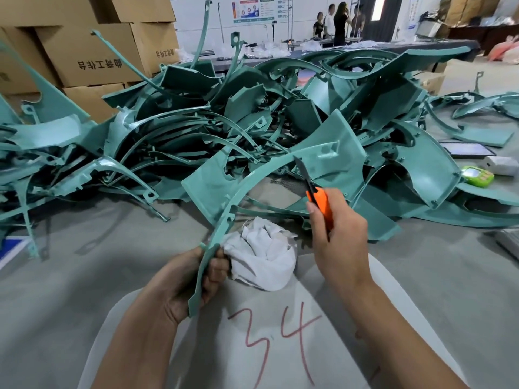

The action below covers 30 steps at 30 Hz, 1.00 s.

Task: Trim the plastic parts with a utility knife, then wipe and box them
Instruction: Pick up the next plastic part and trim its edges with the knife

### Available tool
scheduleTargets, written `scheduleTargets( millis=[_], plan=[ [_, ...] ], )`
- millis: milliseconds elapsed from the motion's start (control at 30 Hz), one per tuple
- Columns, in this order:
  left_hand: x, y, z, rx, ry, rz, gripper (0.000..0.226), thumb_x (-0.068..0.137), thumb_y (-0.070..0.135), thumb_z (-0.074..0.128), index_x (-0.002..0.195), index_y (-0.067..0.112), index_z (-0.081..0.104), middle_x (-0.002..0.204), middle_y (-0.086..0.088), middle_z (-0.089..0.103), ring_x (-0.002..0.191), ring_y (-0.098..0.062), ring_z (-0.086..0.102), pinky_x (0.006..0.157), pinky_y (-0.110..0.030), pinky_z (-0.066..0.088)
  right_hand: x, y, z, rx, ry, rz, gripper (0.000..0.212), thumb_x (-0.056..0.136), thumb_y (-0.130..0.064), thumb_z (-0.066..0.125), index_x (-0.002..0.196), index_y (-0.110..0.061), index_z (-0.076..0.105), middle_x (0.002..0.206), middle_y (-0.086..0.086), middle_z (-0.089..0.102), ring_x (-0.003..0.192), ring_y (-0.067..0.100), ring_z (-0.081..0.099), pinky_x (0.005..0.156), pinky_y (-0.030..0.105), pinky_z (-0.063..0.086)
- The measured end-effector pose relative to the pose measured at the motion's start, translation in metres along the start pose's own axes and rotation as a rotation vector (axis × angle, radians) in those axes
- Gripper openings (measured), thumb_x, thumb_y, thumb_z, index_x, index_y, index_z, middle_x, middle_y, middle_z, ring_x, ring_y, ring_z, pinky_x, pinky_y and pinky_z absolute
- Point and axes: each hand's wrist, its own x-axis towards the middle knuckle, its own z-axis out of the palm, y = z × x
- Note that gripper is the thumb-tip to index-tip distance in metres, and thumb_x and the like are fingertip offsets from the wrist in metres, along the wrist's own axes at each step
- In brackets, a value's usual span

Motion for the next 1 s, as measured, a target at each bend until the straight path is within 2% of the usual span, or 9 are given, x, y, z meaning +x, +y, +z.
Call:
scheduleTargets(
  millis=[100,200,333,467,533,633,833,933,1000],
  plan=[
    [0.0,-0.003,0.003,0.028,-0.045,-0.015,0.023,0.099,0.01,0.036,0.081,0.011,0.049,0.056,0.0,0.038,0.032,-0.005,0.038,0.027,-0.011,0.027,0.0,-0.002,0.0,0.079,-0.033,-0.025,0.016,0.109,-0.026,0.053,0.096,-0.033,0.046,0.067,-0.011,0.049,0.057,0.011,0.048,0.053,0.018,0.034],
    [-0.005,-0.003,0.009,-0.002,-0.104,-0.004,0.008,0.084,0.008,0.041,0.08,0.01,0.047,0.055,0.0,0.036,0.031,-0.005,0.036,0.027,-0.011,0.023,-0.001,-0.003,-0.001,0.074,-0.189,-0.133,0.006,0.108,-0.028,0.057,0.103,-0.027,0.056,0.073,-0.012,0.055,0.063,0.01,0.054,0.056,0.024,0.043],
    [-0.002,-0.003,0.014,-0.11,-0.034,0.124,0.031,0.108,0.015,0.032,0.081,0.012,0.046,0.057,0.0,0.038,0.035,-0.006,0.041,0.028,-0.014,0.033,-0.009,-0.011,0.004,0.134,-0.315,-0.164,0.005,0.109,-0.028,0.056,0.11,-0.025,0.059,0.078,-0.011,0.059,0.07,0.009,0.056,0.064,0.021,0.04],
    [0.002,-0.005,0.018,-0.182,0.026,0.307,0.031,0.109,0.018,0.036,0.096,0.002,0.059,0.061,-0.008,0.057,0.043,-0.014,0.056,0.04,-0.018,0.049,-0.013,-0.018,0.007,0.229,-0.359,-0.153,0.013,0.111,-0.031,0.049,0.103,-0.022,0.055,0.074,-0.004,0.063,0.068,0.017,0.061,0.061,0.037,0.046],
    [0.005,-0.006,0.018,-0.186,0.063,0.336,0.029,0.109,0.018,0.039,0.106,0.0,0.061,0.066,-0.01,0.065,0.048,-0.015,0.062,0.045,-0.02,0.053,-0.014,-0.019,0.008,0.225,-0.36,-0.186,0.017,0.111,-0.031,0.048,0.098,-0.022,0.052,0.073,-0.012,0.054,0.065,0.011,0.055,0.061,0.028,0.041],
    [0.007,-0.01,0.023,-0.193,0.108,0.343,0.027,0.11,0.02,0.041,0.107,0.0,0.059,0.065,-0.011,0.066,0.049,-0.016,0.063,0.044,-0.021,0.052,-0.015,-0.022,0.009,0.196,-0.384,-0.229,0.017,0.111,-0.033,0.048,0.095,-0.026,0.049,0.071,-0.018,0.043,0.064,0.008,0.048,0.061,0.019,0.032],
    [0.008,-0.01,0.024,-0.293,0.12,0.352,0.027,0.11,0.019,0.042,0.104,-0.003,0.057,0.064,-0.015,0.065,0.046,-0.017,0.063,0.042,-0.021,0.05,-0.018,-0.023,0.012,0.142,-0.446,-0.22,0.018,0.109,-0.038,0.05,0.1,-0.023,0.055,0.072,-0.012,0.049,0.061,0.014,0.049,0.056,0.034,0.04],
    [0.007,-0.008,0.021,-0.284,0.132,0.374,0.029,0.11,0.017,0.039,0.095,0.0,0.057,0.059,-0.009,0.063,0.043,-0.013,0.06,0.039,-0.02,0.048,-0.016,-0.026,0.008,0.129,-0.531,-0.299,0.024,0.107,-0.04,0.052,0.096,-0.021,0.06,0.072,-0.012,0.049,0.062,0.013,0.05,0.057,0.037,0.041],
    [0.007,-0.006,0.021,-0.261,0.149,0.405,0.028,0.111,0.022,0.038,0.108,0.002,0.058,0.064,-0.006,0.064,0.044,-0.011,0.061,0.039,-0.019,0.048,-0.016,-0.027,0.004,0.169,-0.571,-0.328,0.02,0.105,-0.035,0.058,0.091,-0.021,0.061,0.07,-0.013,0.048,0.062,0.012,0.049,0.056,0.036,0.041]
  ],
)
